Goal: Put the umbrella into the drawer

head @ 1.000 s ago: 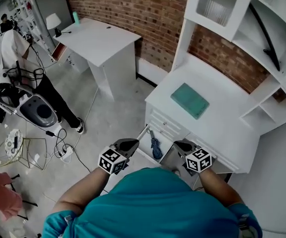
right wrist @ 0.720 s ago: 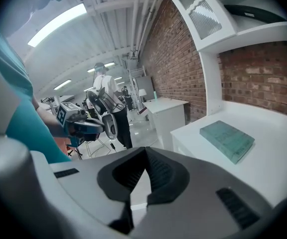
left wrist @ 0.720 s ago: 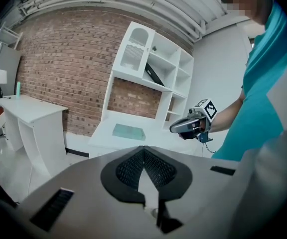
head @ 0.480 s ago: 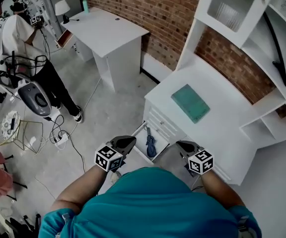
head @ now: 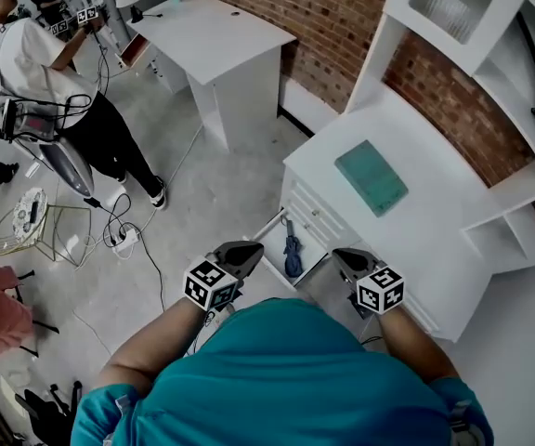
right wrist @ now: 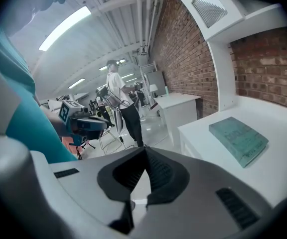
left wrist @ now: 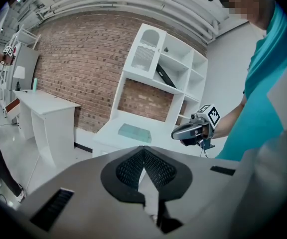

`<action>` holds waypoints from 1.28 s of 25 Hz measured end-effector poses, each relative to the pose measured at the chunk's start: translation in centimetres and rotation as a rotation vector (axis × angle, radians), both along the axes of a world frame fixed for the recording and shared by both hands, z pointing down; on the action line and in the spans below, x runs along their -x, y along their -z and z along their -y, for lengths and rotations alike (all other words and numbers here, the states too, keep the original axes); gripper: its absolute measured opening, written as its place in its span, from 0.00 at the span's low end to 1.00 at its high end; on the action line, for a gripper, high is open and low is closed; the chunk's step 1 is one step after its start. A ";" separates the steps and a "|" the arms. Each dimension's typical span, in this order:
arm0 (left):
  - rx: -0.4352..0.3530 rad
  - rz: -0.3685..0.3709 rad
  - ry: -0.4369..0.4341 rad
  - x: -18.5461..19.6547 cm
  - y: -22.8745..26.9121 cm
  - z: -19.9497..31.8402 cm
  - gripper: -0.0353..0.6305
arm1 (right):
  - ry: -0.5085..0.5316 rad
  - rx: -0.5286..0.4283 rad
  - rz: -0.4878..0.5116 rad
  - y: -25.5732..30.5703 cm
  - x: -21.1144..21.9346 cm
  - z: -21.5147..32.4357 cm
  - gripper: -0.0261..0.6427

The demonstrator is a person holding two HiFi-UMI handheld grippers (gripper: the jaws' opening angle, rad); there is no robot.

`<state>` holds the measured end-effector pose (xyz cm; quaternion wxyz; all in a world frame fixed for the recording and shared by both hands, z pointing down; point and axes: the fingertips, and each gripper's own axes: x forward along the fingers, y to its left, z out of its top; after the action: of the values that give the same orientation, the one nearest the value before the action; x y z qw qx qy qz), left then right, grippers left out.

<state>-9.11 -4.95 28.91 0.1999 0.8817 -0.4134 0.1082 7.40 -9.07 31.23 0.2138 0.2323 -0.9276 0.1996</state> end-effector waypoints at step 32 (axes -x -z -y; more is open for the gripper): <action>-0.009 0.011 -0.011 0.0 -0.3 -1.1 0.08 | 0.001 -0.028 -0.043 -0.1 -0.4 -1.3 0.07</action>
<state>-9.09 -3.80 29.26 0.1931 0.8842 -0.4103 0.1123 7.82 -7.81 31.34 0.2304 0.2390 -0.9257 0.1815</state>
